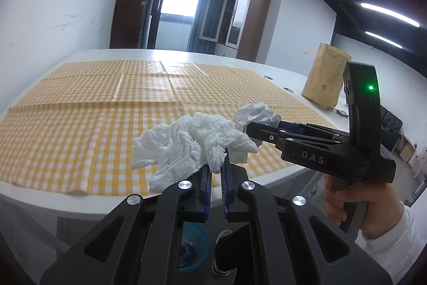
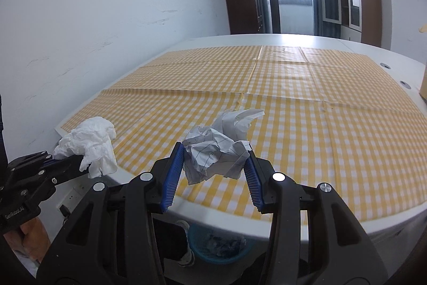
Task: Collect trash
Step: 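Carry the white paper and tissue off the table down to the blue basket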
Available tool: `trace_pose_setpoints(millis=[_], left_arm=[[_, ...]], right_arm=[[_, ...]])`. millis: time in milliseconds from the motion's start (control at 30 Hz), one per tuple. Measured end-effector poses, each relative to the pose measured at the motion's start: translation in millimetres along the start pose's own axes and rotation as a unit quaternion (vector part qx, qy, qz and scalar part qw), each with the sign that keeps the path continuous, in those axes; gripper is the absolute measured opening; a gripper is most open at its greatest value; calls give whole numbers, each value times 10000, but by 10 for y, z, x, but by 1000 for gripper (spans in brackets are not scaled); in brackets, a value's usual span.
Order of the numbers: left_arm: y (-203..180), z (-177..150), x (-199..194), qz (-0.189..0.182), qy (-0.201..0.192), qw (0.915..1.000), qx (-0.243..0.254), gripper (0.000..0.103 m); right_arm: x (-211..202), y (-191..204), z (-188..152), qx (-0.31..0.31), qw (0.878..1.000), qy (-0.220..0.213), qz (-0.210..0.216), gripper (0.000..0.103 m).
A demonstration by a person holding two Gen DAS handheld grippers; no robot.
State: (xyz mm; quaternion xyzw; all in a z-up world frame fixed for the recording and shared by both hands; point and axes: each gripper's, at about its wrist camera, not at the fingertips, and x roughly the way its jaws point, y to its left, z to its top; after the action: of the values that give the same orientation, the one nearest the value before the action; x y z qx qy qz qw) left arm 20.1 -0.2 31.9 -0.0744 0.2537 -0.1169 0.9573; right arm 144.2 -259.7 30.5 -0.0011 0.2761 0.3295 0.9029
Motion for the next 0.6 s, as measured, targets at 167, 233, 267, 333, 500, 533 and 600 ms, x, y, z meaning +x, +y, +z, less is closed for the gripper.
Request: trace_pose_setpoints(millis=[167,233,267,333,500,533,600], left_arm=[[-104,-183,-109,102,66,9995,277,5],[-114,-263,-148,87,110,9995,289,6],[-118,-317,-166,68,150,9994,300,6],[-112,-424,-188,23,231,9992,319,6],[-90,-793,-158,-152,589,9976,319,5],[-97,-846,-137,-189,656,9971,323,5],[-85,-993,-72,-233,853,9957,288,6]], right_arm=[[-214,82,-214,-120,9999,-47,39,42],[-269,76,-305,-75,9999,-35,82,42],[-298,74,-363,-48,9999,-17,109,42],[-357,87,-511,-57,9999,25,129,42],[-417,189,-875,-142,9995,231,166,42],[-415,201,-923,-126,9994,258,205,42],[-402,233,-1047,-82,9990,331,273,42]])
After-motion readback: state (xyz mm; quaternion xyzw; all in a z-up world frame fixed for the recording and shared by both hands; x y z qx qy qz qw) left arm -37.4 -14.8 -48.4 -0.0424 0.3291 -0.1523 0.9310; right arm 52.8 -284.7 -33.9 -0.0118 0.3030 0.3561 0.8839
